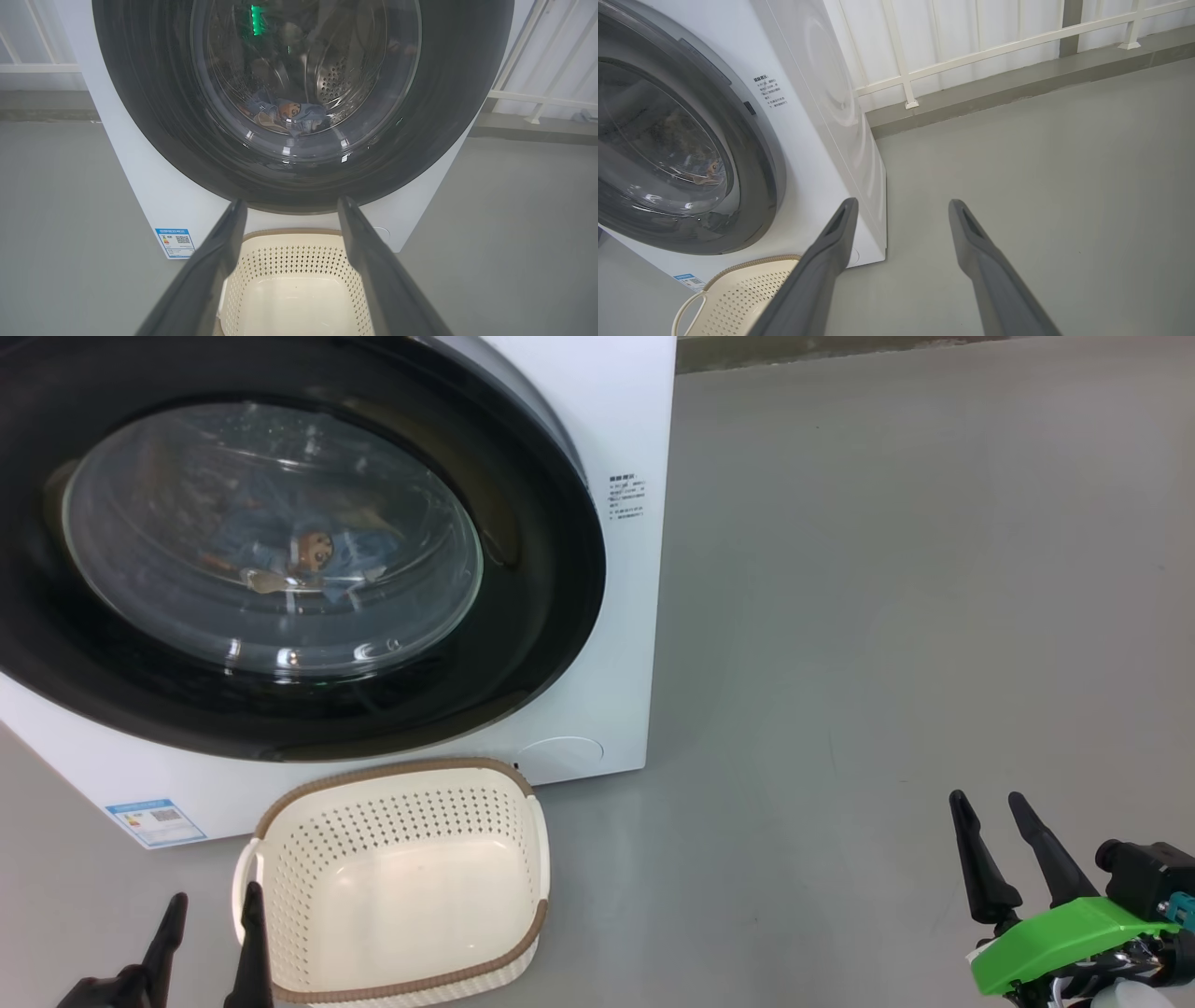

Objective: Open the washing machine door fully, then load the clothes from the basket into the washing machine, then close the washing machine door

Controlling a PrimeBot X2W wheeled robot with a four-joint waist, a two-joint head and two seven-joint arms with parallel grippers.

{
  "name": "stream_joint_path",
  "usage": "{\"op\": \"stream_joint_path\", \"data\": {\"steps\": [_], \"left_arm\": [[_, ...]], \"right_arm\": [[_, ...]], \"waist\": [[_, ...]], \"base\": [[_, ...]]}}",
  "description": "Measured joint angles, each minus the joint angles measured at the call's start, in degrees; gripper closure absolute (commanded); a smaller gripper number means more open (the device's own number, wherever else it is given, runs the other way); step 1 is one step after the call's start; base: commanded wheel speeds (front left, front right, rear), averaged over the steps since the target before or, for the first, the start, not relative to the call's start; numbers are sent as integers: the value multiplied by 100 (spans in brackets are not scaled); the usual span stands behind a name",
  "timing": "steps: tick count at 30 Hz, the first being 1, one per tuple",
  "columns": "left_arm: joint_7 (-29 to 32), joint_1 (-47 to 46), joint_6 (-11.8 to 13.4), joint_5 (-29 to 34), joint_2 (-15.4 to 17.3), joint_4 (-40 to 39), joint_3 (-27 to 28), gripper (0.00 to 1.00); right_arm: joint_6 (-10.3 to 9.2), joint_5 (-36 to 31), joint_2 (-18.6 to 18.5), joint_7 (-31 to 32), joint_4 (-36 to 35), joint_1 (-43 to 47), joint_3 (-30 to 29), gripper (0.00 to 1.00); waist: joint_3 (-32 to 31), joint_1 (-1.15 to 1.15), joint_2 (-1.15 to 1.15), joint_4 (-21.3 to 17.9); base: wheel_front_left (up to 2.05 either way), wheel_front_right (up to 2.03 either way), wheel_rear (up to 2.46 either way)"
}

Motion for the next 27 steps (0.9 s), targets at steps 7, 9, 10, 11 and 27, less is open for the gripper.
{"op": "stream_joint_path", "data": {"steps": [7,9,10,11,27], "left_arm": [[0,13,0,22,0,-18,16,0],[0,19,0,58,-1,-24,32,0],[0,19,0,66,-1,-26,32,0],[0,19,0,70,-4,-31,32,0],[9,64,1,209,-246,200,13,100]], "right_arm": [[0,-1,2,0,-16,2,-19,0],[0,-1,2,0,-25,2,-19,0],[0,-1,2,0,-26,2,-19,0],[0,-1,2,0,-31,2,-19,0],[0,0,203,8,266,131,-4,100]], "waist": [[25,0,0,-24],[36,0,0,-27],[40,0,0,-26],[46,0,0,-24],[81,0,0,20]], "base": [[0,0,0],[0,0,0],[0,0,0],[0,0,0],[0,0,0]]}}
